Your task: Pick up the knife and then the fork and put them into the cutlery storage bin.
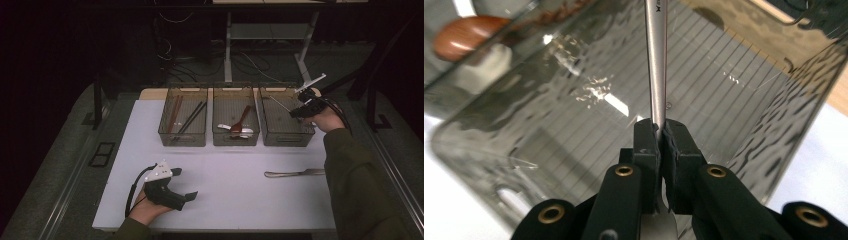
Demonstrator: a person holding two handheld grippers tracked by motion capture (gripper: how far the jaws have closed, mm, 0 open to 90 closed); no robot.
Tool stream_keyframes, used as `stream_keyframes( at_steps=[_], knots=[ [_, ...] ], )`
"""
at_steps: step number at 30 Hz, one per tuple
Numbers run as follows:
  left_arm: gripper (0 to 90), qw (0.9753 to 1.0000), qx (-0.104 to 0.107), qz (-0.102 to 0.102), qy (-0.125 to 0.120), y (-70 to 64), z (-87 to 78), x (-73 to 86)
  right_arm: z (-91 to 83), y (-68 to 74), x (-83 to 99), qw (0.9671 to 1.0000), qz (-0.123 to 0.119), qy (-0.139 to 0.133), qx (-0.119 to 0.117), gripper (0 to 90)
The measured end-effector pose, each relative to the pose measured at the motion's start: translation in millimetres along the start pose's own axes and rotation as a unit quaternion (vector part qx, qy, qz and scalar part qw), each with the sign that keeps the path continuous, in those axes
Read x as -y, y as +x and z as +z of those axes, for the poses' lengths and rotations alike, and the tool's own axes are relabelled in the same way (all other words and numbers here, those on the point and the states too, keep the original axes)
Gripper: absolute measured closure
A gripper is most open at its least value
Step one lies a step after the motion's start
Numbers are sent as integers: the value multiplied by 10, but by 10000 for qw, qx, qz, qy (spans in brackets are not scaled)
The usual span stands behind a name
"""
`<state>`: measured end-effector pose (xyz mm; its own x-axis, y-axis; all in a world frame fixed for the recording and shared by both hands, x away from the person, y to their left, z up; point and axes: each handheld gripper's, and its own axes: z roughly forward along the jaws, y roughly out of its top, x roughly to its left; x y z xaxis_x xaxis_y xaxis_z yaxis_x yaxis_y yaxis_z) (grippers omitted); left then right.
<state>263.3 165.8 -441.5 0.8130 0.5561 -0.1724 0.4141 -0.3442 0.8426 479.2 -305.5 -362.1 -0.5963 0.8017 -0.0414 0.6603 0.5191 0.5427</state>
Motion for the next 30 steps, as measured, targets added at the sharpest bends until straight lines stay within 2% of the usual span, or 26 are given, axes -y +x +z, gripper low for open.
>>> stream_keyframes(
  at_steps=[4, 7, 9, 13, 15, 19, 22, 26, 30],
  knots=[
    [0, 10000, 10, 3, -3, 0, -1, -1, 144, -7, -32, 9998, 6, 174, 14, 845],
    [0, 10000, 20, 3, -2, 1, -3, 0, 224, 1, -35, 9998, 33, 200, 2, 832],
    [0, 10000, 30, 5, -4, 0, -3, 1, 246, 10, -31, 9999, 32, 160, 55, 748],
    [0, 10000, 66, 9, 9, -1, 4, 2, 160, 24, -44, 10000, 7, -58, 29, 632],
    [0, 10000, 66, 7, 6, -4, 5, 1, 101, 31, -35, 9999, 74, -126, -20, 569],
    [0, 10000, 59, -5, -6, -14, 5, 0, -27, 62, 18, 9994, 129, -307, -79, 508],
    [0, 10000, 65, 7, 19, -9, 1, 2, -138, 126, 94, 9990, 80, -426, -111, 532],
    [0, 10000, 73, -1, 16, -7, -1, 3, -295, 213, 212, 9988, -30, -477, -99, 667],
    [0, 10000, 68, 5, 13, -15, 1, 3, -438, 279, 356, 9979, -118, -600, -197, 794]
  ],
)
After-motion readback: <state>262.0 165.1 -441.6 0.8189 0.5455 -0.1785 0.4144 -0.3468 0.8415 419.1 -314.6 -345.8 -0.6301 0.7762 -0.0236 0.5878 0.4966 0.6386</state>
